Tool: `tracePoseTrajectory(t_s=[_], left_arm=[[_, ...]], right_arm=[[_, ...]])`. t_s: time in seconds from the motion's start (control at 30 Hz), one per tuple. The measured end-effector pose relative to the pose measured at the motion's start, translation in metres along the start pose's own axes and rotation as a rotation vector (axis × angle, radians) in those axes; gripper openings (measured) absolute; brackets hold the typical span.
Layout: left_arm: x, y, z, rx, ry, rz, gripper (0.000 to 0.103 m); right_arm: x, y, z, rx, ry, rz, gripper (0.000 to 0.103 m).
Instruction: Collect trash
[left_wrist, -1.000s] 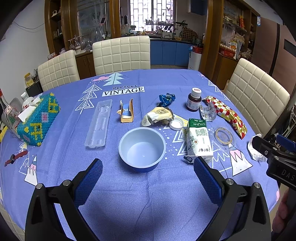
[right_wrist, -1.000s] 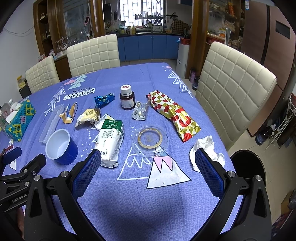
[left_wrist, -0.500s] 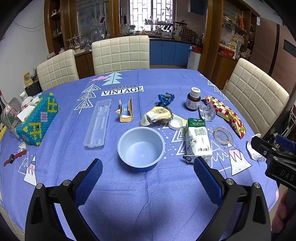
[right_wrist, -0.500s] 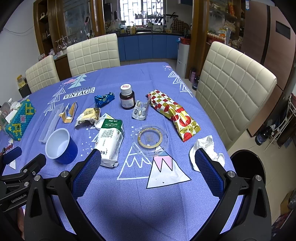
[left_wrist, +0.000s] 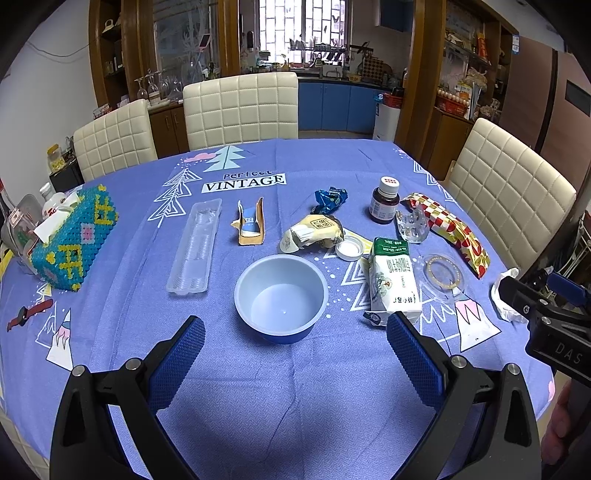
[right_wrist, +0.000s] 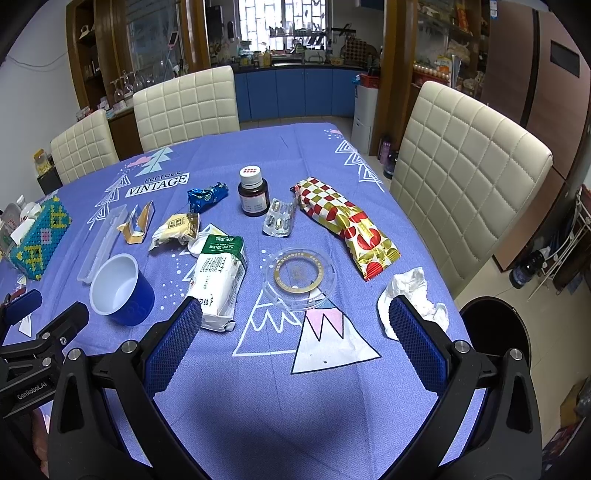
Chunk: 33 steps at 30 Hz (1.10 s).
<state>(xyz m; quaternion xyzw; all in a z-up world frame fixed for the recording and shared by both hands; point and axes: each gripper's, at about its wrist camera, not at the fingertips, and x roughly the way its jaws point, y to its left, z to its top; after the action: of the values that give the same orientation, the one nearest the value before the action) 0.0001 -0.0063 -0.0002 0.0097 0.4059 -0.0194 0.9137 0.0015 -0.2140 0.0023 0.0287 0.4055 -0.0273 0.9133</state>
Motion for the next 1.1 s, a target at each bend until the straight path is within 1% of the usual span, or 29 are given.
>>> tracePoseTrajectory(t_s=[0.43,0.73,0.83,0.93,0.97,1.1], left_arm=[[-0.001,0.002,0.0,0.002,-0.001,0.001,0.096],[0.005,-0.005,0.004,0.003,0.009,-0.002,0.096],[0.001,0.002,0.005,-0.001,0.011,-0.003,0.096],[0.006,0.003,0.006,-0.007,0.021,-0.002,0.096],[0.012,0.006,-0.001,-0.009,0.027,0.0,0.096],[0.029,0.009,-0.007,-0.02,0.068,0.005,0.096]], right_arm=[[0.001,-0.001,-0.001,0.002,0.0,0.0,0.1],[0.003,-0.002,-0.002,0.002,0.004,-0.001,0.1],[0.007,-0.003,-0.004,0.001,0.012,-0.001,0.1],[0.013,-0.003,-0.006,-0.001,0.02,-0.001,0.1],[0.015,-0.003,-0.007,-0.003,0.021,-0.001,0.1],[0.026,-0.003,-0.013,-0.009,0.032,-0.003,0.1]])
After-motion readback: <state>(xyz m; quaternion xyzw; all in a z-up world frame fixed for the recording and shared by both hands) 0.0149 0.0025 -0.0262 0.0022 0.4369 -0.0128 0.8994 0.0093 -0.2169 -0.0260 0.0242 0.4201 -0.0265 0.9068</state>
